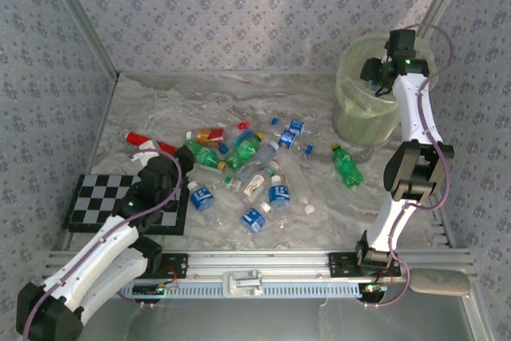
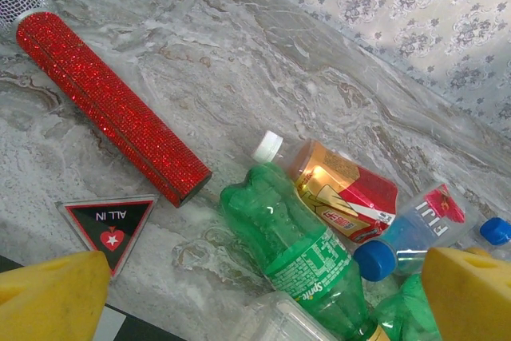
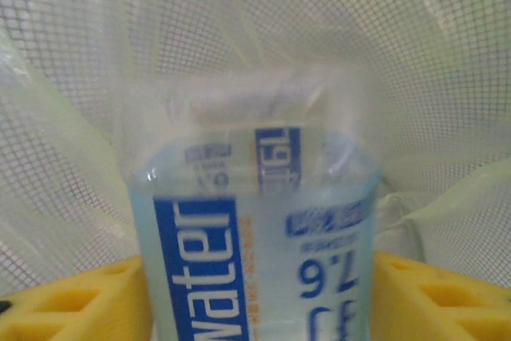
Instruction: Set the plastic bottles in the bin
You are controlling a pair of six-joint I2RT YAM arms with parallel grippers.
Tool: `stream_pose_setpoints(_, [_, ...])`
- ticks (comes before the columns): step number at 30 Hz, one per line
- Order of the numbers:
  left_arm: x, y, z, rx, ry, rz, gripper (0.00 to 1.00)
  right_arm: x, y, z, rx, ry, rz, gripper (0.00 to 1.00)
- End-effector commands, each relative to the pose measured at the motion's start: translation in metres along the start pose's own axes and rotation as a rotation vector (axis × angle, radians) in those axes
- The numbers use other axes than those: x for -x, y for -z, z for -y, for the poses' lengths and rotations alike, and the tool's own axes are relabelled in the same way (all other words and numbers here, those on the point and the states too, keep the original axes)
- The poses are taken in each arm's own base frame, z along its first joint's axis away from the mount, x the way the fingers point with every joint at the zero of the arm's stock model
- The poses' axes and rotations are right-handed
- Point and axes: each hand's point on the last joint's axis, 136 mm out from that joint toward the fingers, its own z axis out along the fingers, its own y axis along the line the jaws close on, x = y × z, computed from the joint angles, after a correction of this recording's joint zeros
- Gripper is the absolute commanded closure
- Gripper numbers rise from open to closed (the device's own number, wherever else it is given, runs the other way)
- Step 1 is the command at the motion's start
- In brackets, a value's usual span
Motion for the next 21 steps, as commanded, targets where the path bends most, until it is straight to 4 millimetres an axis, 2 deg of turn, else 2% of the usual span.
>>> stream_pose_setpoints(1, [0.012, 0.004, 0.008, -0.021, 0.005, 0.019, 0.0, 0.021, 0.025, -0.001, 0.015, -0.011, 0.057, 0.26])
stream_pose_setpoints(6, [0.01, 0.003, 0.009, -0.024, 0.009, 0.01, 0.0, 0.045, 0.068, -0.007, 0.042, -0.009, 0.167, 0.16])
stream_pose_setpoints(10, [0.006, 0.001, 0.011, -0.025, 0.012, -0.019, 0.0, 0.048, 0.105, -0.026, 0.106, 0.013, 0.239, 0.09])
stream_pose_setpoints(12, [0.001, 0.0, 0.013, -0.027, 0.011, -0.053, 0.0, 0.041, 0.12, -0.038, 0.149, 0.032, 0.261, 0.01])
stream_pose_setpoints(17, [-0.028, 0.002, 0.024, -0.073, 0.019, -0.221, 0.0, 0.01, 0.153, -0.067, 0.244, 0.08, 0.323, 0.0])
stream_pose_setpoints(21, [-0.057, 0.011, 0.03, -0.095, -0.005, -0.387, 0.0, -0.026, 0.172, -0.085, 0.31, 0.103, 0.35, 0.0])
